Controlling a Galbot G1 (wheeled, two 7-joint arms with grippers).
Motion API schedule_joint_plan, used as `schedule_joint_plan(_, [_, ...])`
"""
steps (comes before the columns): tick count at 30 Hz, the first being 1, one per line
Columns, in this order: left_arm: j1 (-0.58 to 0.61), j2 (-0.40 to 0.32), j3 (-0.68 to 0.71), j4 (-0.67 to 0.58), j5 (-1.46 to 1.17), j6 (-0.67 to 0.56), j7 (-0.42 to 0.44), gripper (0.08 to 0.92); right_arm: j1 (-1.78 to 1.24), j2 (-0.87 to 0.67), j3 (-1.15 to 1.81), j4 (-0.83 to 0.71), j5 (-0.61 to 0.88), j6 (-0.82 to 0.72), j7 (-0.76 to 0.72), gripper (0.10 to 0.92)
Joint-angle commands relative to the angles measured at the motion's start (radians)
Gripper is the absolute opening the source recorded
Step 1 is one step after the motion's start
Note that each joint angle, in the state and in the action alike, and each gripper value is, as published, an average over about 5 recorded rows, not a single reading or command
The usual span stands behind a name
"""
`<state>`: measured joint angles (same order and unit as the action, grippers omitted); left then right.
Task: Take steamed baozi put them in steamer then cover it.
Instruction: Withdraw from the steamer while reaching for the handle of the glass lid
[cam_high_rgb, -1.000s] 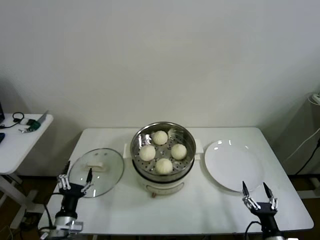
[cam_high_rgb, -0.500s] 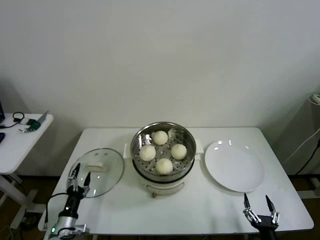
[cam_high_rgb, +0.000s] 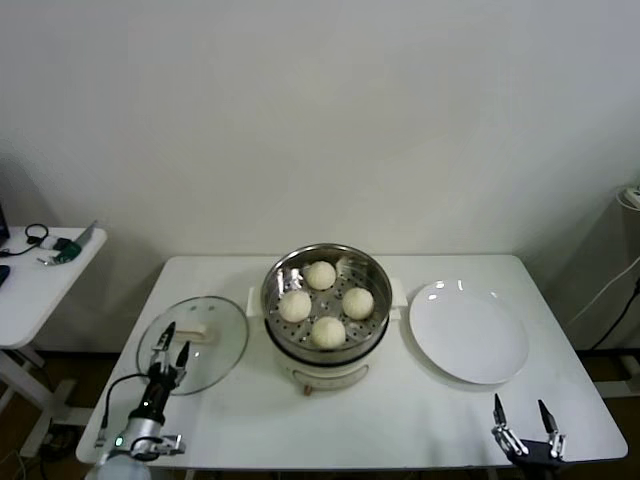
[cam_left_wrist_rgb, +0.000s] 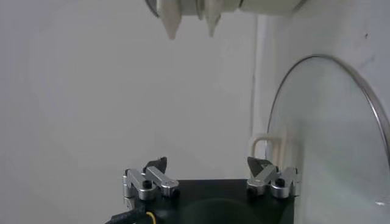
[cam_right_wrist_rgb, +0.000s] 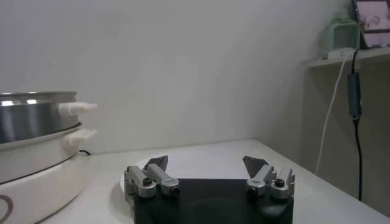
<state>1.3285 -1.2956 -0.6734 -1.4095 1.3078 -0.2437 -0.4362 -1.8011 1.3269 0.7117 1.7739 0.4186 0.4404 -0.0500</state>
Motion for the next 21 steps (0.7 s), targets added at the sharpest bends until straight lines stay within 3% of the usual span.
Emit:
schedule_joint_plan(1, [-0.102, 0.035, 0.009, 0.128, 0.040, -0.004, 0.005, 0.823, -0.009, 0.008, 0.006, 0.004, -0.005, 0.010, 0.001, 0.823])
schedule_joint_plan(21, [-0.184, 0.054, 0.036, 0.201, 0.035, 0.005, 0.043, 0.823, -0.001, 0.031, 0.016, 0.008, -0.018, 0.018, 0.002, 0.823])
